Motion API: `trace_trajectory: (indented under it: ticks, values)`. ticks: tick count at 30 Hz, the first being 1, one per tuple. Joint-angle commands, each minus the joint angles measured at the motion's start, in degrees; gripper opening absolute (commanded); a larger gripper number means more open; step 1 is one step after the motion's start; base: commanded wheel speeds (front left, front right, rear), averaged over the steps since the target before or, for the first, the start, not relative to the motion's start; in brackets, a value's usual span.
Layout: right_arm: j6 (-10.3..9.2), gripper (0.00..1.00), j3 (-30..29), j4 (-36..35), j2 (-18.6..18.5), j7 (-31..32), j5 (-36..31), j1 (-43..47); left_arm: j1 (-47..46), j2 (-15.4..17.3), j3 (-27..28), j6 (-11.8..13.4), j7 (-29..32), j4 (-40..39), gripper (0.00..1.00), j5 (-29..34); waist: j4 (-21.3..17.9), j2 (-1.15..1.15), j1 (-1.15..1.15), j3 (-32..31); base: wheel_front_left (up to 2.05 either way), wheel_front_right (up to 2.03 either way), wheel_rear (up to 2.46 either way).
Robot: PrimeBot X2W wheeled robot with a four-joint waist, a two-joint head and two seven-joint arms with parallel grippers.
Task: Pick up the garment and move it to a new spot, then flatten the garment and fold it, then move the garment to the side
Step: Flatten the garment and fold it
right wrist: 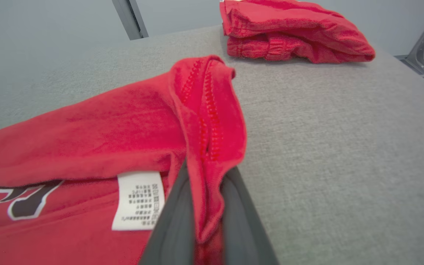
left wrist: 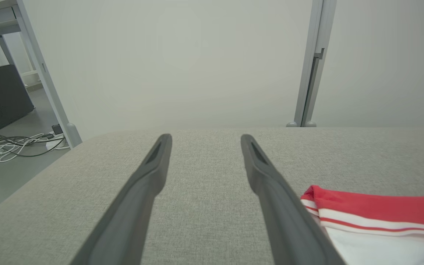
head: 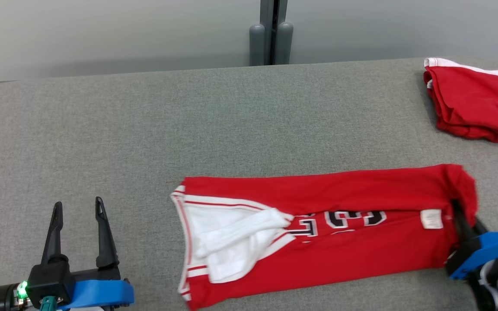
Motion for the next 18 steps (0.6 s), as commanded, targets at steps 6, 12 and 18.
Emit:
trace_trajectory:
  ticks: [6,12,18]
  values:
    - [-0.06,0.00,-2.1,-0.6,-5.3,0.3,-0.2,-1.2,-1.6,-0.1,0.2,-0.1,-0.2,0.6,1.00,0.2,-0.5,0.00,0.00,0.0,0.00,0.00,0.00]
    - [-0.05,0.00,-0.7,-3.5,-4.0,1.6,-0.5,-0.5,-0.7,-0.2,0.3,-0.1,-0.2,0.3,1.00,0.1,-0.8,0.00,0.00,-0.3,0.00,0.00,0.00]
    - [-0.04,0.00,1.7,-9.5,-1.3,2.7,0.0,1.1,-1.0,-0.2,-0.1,0.0,-0.2,0.7,1.00,-0.2,-0.6,0.00,0.00,-0.4,0.00,0.00,0.00]
